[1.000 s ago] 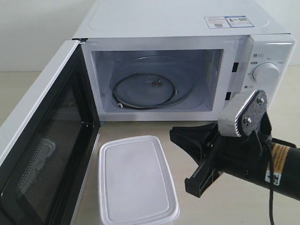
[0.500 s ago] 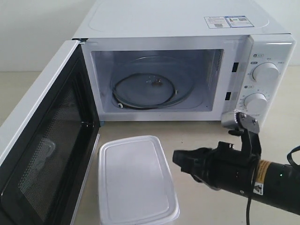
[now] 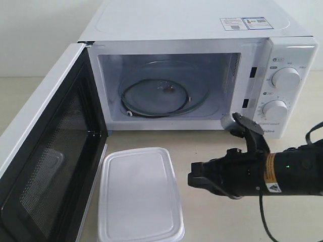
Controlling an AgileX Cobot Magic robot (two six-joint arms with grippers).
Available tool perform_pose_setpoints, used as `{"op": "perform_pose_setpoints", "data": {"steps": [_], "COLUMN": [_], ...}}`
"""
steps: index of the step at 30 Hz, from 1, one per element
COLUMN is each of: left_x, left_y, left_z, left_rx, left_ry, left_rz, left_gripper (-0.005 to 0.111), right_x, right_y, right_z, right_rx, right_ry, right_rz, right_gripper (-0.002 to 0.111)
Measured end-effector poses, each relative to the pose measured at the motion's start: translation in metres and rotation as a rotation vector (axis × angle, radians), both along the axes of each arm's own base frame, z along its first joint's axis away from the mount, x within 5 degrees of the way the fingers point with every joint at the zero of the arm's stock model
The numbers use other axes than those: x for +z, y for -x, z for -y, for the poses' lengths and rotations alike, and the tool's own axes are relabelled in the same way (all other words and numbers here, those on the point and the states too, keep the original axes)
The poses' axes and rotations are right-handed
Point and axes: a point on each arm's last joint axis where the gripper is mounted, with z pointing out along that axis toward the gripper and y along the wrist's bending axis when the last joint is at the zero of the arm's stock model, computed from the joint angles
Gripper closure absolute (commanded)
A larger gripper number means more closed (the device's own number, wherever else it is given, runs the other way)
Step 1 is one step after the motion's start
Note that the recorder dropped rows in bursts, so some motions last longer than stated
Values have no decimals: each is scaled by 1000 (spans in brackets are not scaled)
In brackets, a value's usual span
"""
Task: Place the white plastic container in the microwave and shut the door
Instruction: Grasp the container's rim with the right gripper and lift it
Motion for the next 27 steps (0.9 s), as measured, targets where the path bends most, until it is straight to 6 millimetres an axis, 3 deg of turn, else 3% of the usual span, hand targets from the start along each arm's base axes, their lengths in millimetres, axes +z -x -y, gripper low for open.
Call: {"op": "perform_pose_setpoints", "data": {"steps": [8, 15, 18, 21, 23, 25, 27], "left_x": [0, 0, 0, 0, 0, 0, 0], "left_y": [0, 0, 0, 0, 0, 0, 0], "left_z": [0, 0, 0, 0, 0, 0, 0], "left_rx": [0, 0, 0, 0, 0, 0, 0], "left_ry": [0, 0, 0, 0, 0, 0, 0], "left_rz": [0, 2, 2, 2, 4, 4, 4], "left_gripper": [103, 103, 103, 103, 103, 103, 103], "right_x": [8, 9, 9, 8, 7, 5, 4], "right_y": [-6, 8, 13, 16, 15, 14, 13], "right_z": [31, 27, 18, 14, 14, 16, 17], "right_rx": [45, 197, 244, 264, 246, 217, 192], "right_ry": [-118, -147, -149, -144, -134, -121, -110], "right_rz": [-38, -113, -124, -133, -147, -169, -186], "right_gripper": [108, 107, 94, 68, 56, 55, 62]}}
